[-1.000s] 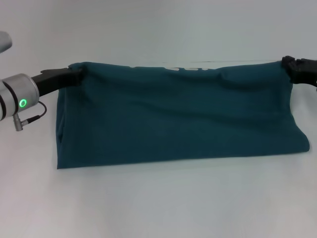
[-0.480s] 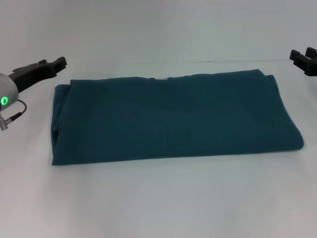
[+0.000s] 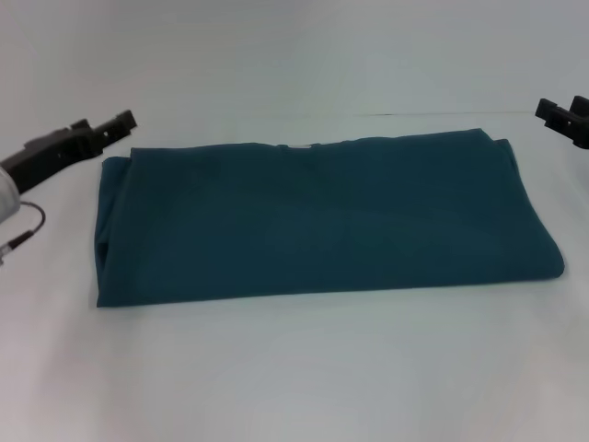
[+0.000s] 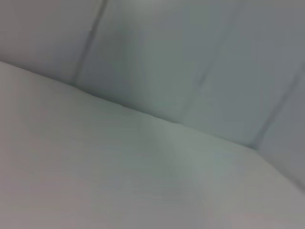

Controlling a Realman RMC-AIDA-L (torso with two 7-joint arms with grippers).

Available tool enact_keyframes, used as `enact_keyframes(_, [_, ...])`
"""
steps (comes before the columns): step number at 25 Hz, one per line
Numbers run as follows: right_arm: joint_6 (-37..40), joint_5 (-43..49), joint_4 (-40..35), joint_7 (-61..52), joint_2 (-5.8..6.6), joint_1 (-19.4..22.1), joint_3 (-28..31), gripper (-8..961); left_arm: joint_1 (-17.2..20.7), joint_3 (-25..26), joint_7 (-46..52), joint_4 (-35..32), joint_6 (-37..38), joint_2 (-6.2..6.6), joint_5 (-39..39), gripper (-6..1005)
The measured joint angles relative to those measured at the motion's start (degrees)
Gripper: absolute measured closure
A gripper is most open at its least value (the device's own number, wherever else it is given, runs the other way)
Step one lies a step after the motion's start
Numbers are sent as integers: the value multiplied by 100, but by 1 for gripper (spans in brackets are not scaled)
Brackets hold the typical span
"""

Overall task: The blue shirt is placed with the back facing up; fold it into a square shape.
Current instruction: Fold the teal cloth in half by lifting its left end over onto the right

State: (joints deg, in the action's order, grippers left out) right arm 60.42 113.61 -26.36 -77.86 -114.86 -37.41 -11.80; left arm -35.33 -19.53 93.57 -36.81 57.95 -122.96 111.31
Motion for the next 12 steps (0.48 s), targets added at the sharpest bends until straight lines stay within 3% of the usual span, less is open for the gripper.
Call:
enact_keyframes(5, [709,8,-364,-713,1,347,-294,285,407,18,226,-122,934,14,-26,153])
enact_keyframes(12, [1690,12,-700,-1439,73,754,-558,287,1047,57,541,-470,1725,-13,-123,157])
